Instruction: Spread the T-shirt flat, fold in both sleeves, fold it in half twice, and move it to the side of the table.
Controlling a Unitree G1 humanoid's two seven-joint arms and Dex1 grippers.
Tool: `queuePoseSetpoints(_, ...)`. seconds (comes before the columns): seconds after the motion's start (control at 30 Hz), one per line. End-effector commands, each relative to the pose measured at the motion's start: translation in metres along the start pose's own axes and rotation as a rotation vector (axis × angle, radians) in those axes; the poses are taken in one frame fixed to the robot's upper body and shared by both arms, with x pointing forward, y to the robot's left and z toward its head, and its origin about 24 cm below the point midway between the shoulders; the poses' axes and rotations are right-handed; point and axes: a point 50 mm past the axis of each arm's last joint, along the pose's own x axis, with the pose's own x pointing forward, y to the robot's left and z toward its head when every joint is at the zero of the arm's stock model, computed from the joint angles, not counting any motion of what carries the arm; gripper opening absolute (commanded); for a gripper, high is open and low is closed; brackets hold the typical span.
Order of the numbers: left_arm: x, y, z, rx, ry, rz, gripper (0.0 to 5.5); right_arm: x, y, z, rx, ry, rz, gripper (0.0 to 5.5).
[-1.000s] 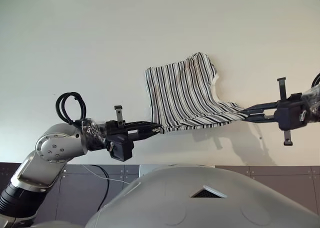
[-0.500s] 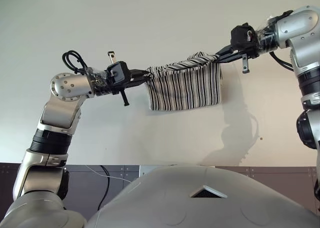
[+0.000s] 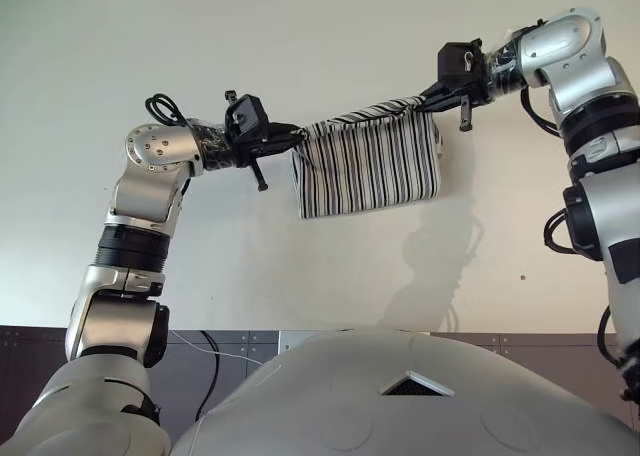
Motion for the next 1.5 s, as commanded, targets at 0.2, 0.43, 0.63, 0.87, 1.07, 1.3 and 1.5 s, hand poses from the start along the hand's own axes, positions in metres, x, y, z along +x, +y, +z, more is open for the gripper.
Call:
queuePoseSetpoints(0.2, -0.013, 0.004, 0.001, -0.012, -0.002, 0.062, 0.14, -0.005, -0.013, 0.017, -0.051, -0.020, -0.052, 0.10)
queuePoseSetpoints(0.43, -0.009, -0.008, -0.021, -0.001, 0.117, 0.030, 0.69, 0.011, -0.010, 0.014, -0.065, 0.018, -0.101, 0.46)
queuePoseSetpoints(0.63, -0.009, 0.008, -0.021, -0.045, 0.087, 0.223, 1.44, 0.001, -0.017, 0.011, -0.069, 0.011, -0.219, 1.32)
queuePoseSetpoints(0.87, -0.011, 0.033, -0.022, -0.171, 0.100, 0.451, 1.44, -0.013, -0.026, 0.015, -0.073, -0.103, -0.424, 1.32)
queuePoseSetpoints(1.07, -0.001, 0.020, 0.016, 0.287, 0.088, 0.388, 1.44, 0.014, 0.008, 0.021, 0.000, -0.374, -0.169, 1.32)
queuePoseSetpoints(1.3, 0.013, -0.051, 0.027, 0.593, 0.029, 0.054, 1.44, 0.041, 0.030, 0.024, 0.164, -0.504, -0.084, 1.32)
queuePoseSetpoints(1.5, -0.015, -0.088, -0.046, 0.551, 0.327, -0.166, 1.44, 0.053, 0.033, 0.033, 0.114, -0.467, -0.012, 1.32)
